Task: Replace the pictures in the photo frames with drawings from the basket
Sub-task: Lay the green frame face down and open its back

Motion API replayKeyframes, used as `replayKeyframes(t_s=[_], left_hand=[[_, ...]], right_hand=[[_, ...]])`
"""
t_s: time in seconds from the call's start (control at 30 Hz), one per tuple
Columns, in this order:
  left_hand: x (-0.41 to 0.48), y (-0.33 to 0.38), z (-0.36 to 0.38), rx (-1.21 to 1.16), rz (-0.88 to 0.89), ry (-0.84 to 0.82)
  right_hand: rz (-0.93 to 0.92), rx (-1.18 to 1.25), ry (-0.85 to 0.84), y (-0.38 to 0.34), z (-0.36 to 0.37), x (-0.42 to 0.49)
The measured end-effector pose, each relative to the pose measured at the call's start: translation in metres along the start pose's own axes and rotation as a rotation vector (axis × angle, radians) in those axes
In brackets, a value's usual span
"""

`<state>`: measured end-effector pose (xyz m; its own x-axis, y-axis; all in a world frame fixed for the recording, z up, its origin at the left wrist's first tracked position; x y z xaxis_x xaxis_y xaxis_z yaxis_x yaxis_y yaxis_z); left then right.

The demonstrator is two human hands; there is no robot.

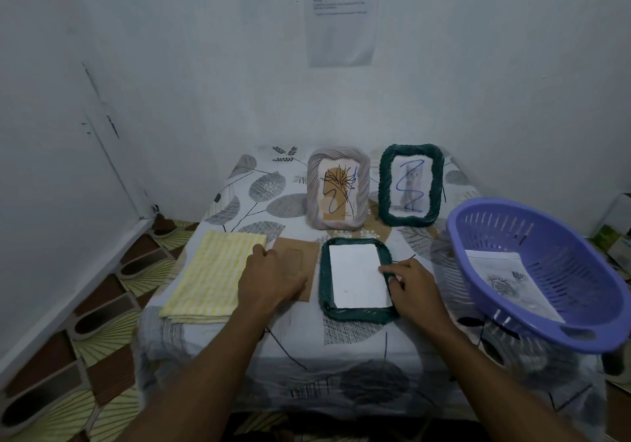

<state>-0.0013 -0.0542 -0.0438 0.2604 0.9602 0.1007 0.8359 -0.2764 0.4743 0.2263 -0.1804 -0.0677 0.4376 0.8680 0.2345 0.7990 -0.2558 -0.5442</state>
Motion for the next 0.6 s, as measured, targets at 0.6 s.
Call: replayKeyframes(t_s=[0.6], left_hand=[[0.005, 0.042, 0.044, -0.291, 0.209, 0.051]], right_hand=[[-0.011, 0.0, 0.075, 0.0, 0.002, -0.007]])
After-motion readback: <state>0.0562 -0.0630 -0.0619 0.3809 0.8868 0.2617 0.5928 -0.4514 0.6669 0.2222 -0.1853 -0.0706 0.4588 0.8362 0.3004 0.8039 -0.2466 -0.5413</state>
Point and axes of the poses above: each hand's wrist, its own x-axis towards the middle knuckle, its own z-axis out of the palm, y = z × x, the point moved 1 cm from there along x, towards the middle knuckle, and after that the axes turned 5 degrees about -x, right-handed, at the moved point
